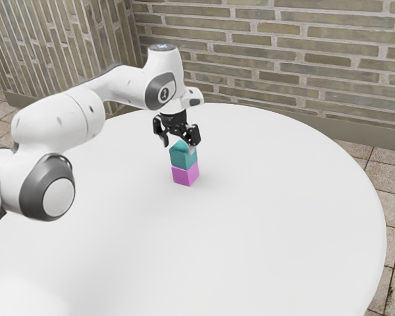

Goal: Pick up the blue block with one arm, and put the blue block on the table with one arm

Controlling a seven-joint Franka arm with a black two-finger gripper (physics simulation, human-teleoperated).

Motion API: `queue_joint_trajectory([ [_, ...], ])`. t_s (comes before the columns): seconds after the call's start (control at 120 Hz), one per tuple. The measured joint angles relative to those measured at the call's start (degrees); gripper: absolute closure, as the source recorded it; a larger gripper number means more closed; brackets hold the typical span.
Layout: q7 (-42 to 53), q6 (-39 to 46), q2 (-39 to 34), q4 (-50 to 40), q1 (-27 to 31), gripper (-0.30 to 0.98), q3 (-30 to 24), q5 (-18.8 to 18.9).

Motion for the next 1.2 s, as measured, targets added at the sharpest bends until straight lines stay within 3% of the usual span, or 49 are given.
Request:
queue_joint_trajectory([
  [0.717,4.34,1.73,5.73,5.18,0.46,0.00,-1.13,0.04],
  [1.0,4.96,1.82,5.73,5.21,0.66,0.28,-1.05,-0.03],
  [1.2,5.06,1.91,5.47,5.39,0.93,0.36,-1.11,0.31],
])
